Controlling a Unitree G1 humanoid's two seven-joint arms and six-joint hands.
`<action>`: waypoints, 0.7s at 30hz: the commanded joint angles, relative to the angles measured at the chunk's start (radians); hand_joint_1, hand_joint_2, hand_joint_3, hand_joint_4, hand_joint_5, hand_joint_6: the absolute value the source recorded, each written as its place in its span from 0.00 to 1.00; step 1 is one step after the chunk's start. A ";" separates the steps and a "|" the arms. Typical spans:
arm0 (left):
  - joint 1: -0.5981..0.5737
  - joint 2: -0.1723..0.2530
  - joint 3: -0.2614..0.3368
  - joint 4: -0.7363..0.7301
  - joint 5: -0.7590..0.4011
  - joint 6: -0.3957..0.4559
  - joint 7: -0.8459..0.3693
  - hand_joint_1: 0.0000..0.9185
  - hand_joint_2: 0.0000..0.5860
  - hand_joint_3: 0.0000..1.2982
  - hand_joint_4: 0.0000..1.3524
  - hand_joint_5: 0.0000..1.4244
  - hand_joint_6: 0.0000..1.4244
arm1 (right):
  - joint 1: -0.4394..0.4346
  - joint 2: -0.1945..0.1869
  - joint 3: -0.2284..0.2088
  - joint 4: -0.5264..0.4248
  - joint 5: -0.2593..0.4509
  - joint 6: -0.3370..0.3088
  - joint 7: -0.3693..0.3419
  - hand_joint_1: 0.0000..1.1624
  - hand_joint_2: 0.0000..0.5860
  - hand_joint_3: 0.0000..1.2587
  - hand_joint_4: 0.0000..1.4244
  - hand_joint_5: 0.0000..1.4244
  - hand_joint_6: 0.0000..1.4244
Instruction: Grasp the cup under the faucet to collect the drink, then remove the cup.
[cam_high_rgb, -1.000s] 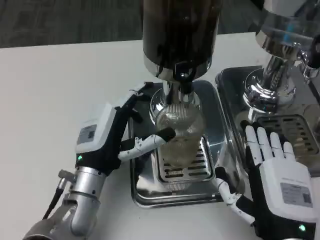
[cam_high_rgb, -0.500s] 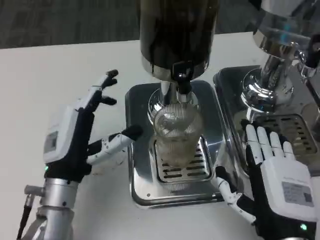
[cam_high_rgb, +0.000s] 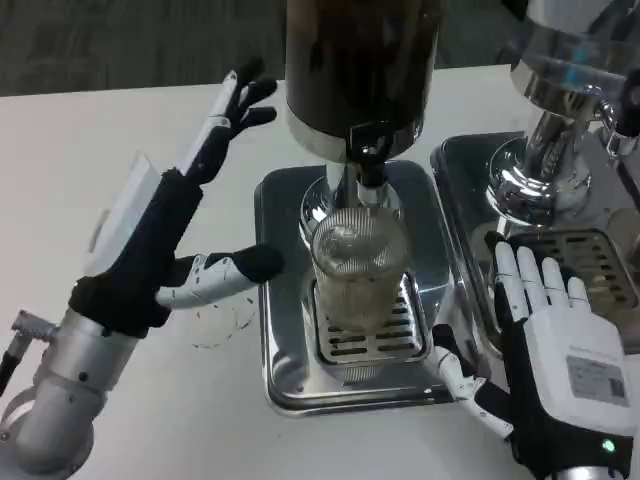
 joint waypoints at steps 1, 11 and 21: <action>-0.024 -0.011 0.008 -0.042 -0.035 -0.011 -0.097 0.00 0.03 0.00 0.00 0.07 0.08 | 0.001 -0.005 0.000 0.013 -0.004 -0.003 -0.002 0.23 0.69 0.00 0.00 0.00 0.00; -0.077 -0.092 0.005 -0.016 -0.106 -0.006 -0.249 0.00 0.07 0.02 0.00 0.07 0.07 | 0.010 0.005 -0.002 0.012 -0.011 0.006 -0.012 0.23 0.72 0.00 0.00 0.00 0.00; -0.133 -0.146 0.011 0.083 -0.095 -0.015 -0.316 0.00 0.10 0.05 0.00 0.08 0.07 | 0.018 0.016 -0.004 0.013 -0.011 0.013 -0.022 0.24 0.72 0.01 0.00 0.00 0.00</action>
